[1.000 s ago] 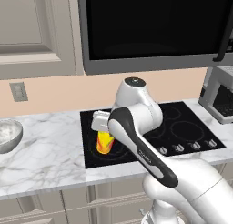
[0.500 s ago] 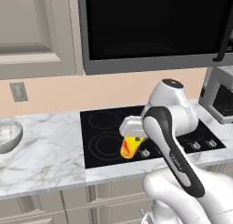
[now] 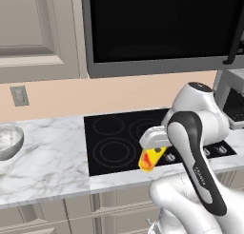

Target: Pick the cup and bowl from the counter and place them on the counter next to the sink.

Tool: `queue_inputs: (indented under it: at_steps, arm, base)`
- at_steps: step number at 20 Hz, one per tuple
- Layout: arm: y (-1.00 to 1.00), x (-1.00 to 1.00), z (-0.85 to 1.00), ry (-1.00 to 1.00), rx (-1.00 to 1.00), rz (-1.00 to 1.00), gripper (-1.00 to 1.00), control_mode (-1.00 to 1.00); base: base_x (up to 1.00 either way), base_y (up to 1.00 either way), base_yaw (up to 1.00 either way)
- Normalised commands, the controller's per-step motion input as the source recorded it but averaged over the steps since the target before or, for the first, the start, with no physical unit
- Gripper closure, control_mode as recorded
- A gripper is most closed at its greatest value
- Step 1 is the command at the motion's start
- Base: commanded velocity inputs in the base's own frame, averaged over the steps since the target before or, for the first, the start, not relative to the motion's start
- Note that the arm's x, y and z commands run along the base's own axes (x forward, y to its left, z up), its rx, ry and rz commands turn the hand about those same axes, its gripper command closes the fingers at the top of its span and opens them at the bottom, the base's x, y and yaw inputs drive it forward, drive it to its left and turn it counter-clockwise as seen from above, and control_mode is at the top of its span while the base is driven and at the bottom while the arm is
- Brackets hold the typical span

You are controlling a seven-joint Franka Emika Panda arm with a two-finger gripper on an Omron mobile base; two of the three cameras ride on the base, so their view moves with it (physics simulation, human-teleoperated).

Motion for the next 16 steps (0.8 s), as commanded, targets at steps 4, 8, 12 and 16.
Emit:
queue_inputs:
  at_steps: [4, 8, 12, 16]
  arm:
    - [-0.13, 0.0, 0.02, 0.01, -0.04, 0.0, 1.0, -1.0]
    - [0.0, 0.0, 0.0, 0.0, 0.0, 0.0, 1.0, -1.0]
    - [0.0, 0.0, 0.0, 0.0, 0.0, 0.0, 1.0, -1.0]
    - [0.0, 0.0, 0.0, 0.0, 0.0, 0.0, 1.0, 1.0]
  base:
    - [0.0, 0.0, 0.0]
    - [0.0, 0.0, 0.0]
    - [0.0, 0.0, 0.0]
    - [0.0, 0.0, 0.0]
